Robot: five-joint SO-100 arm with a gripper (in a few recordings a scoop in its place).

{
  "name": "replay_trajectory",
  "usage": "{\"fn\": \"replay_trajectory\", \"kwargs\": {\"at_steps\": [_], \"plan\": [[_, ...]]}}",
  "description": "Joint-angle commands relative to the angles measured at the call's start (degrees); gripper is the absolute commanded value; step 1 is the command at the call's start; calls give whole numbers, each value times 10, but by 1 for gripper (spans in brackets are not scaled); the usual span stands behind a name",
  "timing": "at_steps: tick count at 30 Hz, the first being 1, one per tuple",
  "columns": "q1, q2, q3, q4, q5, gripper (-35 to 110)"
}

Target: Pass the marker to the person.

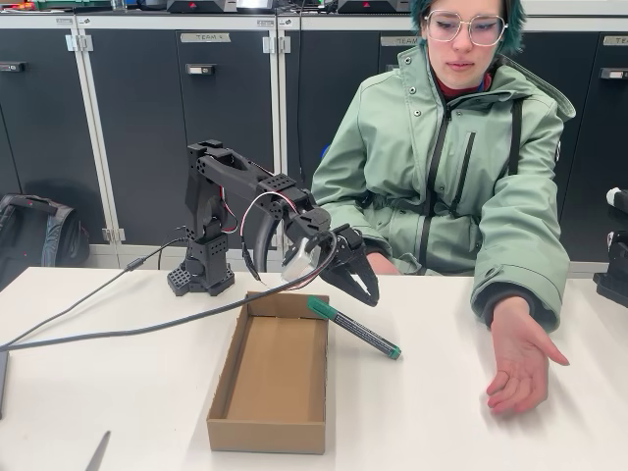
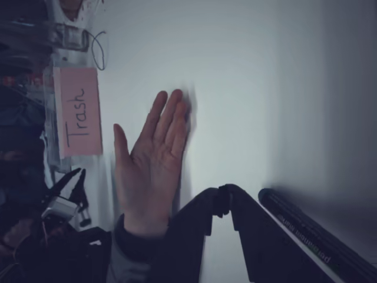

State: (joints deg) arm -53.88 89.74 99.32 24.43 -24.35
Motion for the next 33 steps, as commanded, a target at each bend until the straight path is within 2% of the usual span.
{"fn": "replay_trajectory", "kwargs": {"at_steps": [1, 5, 12, 16, 33], "plan": [[1, 4, -43, 12, -90, -5], [-14, 4, -56, 77, -163, -5], [-56, 0, -77, 202, -129, -5], [-70, -20, -92, 218, -118, -5], [-105, -91, -207, 326, -203, -3]]}}
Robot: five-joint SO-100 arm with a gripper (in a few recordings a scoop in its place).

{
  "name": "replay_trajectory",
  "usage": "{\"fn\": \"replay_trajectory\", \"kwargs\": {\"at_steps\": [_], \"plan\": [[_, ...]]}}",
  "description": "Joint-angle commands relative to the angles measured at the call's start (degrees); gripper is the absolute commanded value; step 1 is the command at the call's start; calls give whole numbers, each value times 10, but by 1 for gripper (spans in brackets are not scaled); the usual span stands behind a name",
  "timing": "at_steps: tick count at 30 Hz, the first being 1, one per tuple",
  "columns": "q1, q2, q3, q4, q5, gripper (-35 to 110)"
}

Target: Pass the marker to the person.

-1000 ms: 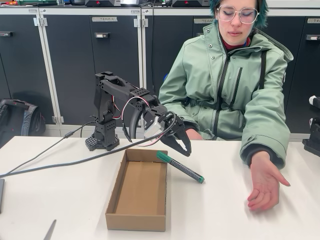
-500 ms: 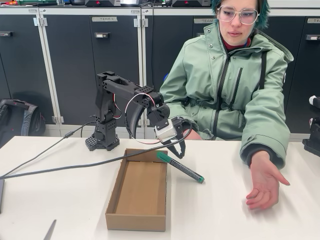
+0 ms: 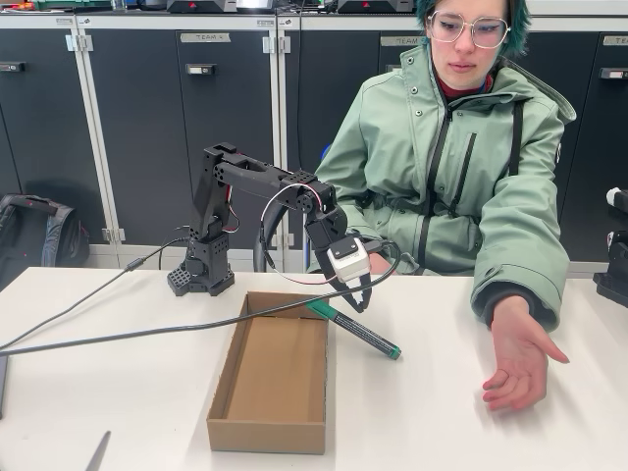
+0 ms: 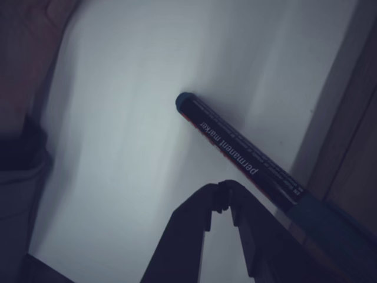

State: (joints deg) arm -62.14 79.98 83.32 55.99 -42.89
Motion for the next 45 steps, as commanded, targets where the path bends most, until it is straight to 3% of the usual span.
{"fn": "replay_trajectory", "kwargs": {"at_steps": [1, 7, 22, 33, 45], "plan": [[-23, 5, -52, 17, -21, -2], [-19, 1, -76, 67, -47, 15], [-7, -19, -157, 229, -141, 24], [34, -43, -257, 207, -183, 24], [73, -25, -171, 172, -290, 26]]}}
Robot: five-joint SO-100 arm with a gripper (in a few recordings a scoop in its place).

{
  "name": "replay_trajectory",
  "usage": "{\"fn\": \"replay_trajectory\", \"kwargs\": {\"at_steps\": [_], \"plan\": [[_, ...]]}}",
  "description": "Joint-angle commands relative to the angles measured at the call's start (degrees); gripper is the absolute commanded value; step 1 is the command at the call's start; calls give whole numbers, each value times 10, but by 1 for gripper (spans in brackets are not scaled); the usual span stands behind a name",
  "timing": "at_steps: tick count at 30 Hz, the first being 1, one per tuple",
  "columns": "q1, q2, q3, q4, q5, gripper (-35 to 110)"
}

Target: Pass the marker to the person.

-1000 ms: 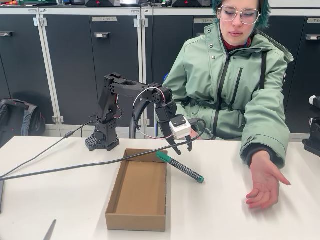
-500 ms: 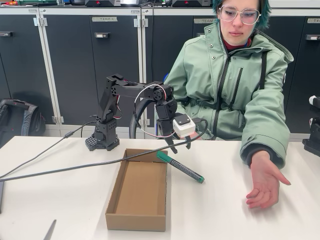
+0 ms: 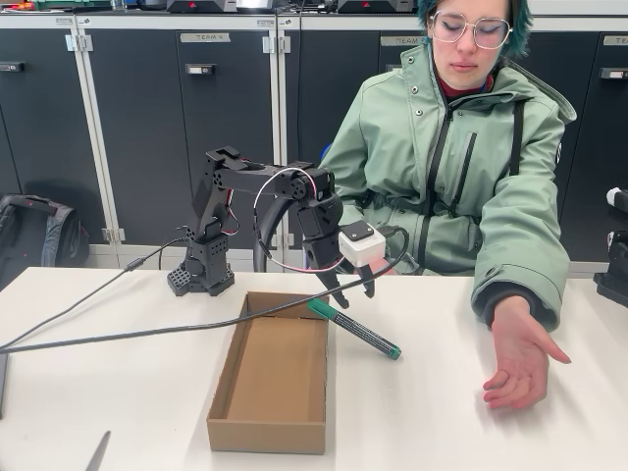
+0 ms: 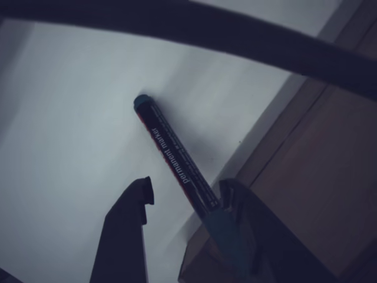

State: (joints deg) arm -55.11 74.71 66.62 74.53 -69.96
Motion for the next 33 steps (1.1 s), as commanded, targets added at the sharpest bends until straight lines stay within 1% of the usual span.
{"fn": "replay_trajectory", "kwargs": {"at_steps": [1, 5, 10, 18, 33], "plan": [[4, 28, -3, -17, -24, 26], [5, 28, 15, -35, -44, 28], [4, 40, 70, -82, -46, 31], [-1, 40, 113, -81, -59, 33], [-9, 19, 112, -97, -72, 34]]}}
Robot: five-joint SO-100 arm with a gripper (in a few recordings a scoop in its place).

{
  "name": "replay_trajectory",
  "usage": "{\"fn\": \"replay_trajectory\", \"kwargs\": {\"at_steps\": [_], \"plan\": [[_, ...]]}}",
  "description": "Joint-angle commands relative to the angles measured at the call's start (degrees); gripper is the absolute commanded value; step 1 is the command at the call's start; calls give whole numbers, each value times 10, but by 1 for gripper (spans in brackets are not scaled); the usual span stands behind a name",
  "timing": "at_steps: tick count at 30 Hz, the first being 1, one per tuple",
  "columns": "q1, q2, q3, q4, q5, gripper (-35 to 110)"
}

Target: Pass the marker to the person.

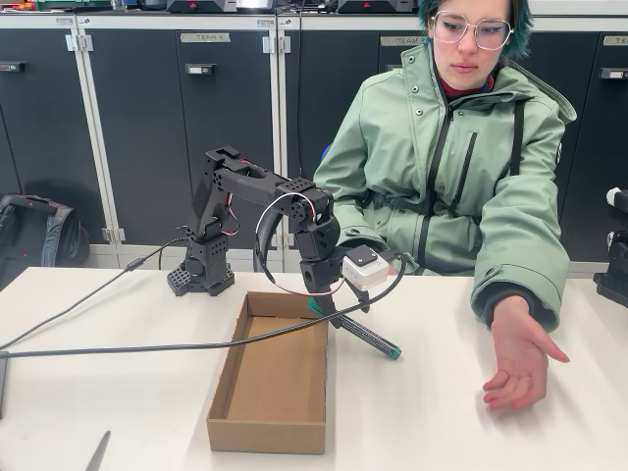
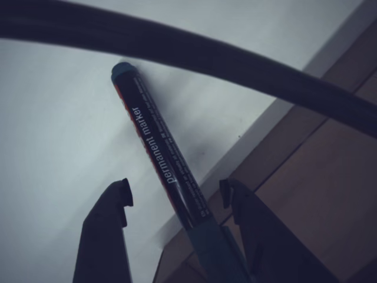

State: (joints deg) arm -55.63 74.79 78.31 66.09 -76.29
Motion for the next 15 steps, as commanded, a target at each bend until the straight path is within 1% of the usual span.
{"fn": "replay_trajectory", "kwargs": {"at_steps": [1, 15], "plan": [[-2, 18, -3, -12, -11, 34], [5, 4, -4, 5, 1, 34]]}}
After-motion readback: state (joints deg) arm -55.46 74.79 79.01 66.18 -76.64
